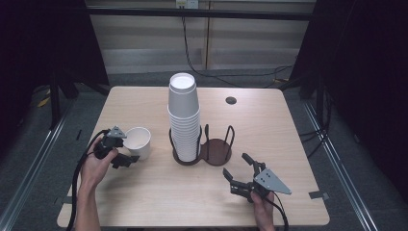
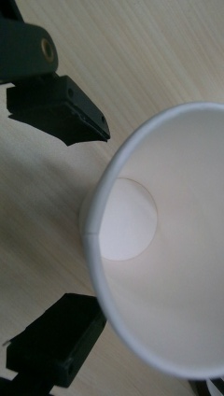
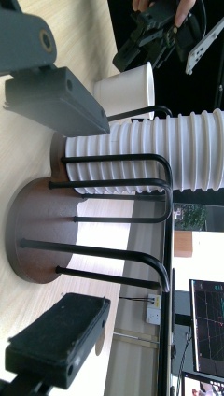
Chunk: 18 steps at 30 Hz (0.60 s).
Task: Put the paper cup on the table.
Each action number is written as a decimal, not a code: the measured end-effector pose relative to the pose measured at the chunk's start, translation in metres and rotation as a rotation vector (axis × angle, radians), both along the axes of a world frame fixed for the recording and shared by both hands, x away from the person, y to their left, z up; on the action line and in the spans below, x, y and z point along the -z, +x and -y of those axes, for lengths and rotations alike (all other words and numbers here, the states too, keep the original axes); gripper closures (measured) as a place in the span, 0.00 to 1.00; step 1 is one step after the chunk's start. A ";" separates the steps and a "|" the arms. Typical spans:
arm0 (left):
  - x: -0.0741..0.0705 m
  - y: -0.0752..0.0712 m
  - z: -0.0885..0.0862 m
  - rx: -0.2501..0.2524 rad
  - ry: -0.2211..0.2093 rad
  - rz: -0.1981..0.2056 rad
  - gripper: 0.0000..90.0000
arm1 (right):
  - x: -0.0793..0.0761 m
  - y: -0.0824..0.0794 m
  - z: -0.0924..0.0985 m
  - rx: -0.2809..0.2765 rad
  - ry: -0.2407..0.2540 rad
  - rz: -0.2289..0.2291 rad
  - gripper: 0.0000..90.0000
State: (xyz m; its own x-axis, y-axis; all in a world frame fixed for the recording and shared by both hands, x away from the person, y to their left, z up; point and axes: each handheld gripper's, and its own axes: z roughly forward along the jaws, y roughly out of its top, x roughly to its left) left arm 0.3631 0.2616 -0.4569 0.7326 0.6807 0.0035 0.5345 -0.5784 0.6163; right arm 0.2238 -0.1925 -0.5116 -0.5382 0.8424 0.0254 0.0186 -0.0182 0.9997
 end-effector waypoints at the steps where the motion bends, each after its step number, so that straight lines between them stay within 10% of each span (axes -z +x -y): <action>1: -0.001 -0.006 -0.002 -0.016 -0.032 0.025 0.18 | 0.000 0.000 0.000 0.002 -0.001 -0.001 0.15; 18: 0.005 -0.046 -0.008 -0.138 -0.233 0.184 0.18 | 0.000 0.000 0.000 0.000 -0.001 0.001 0.15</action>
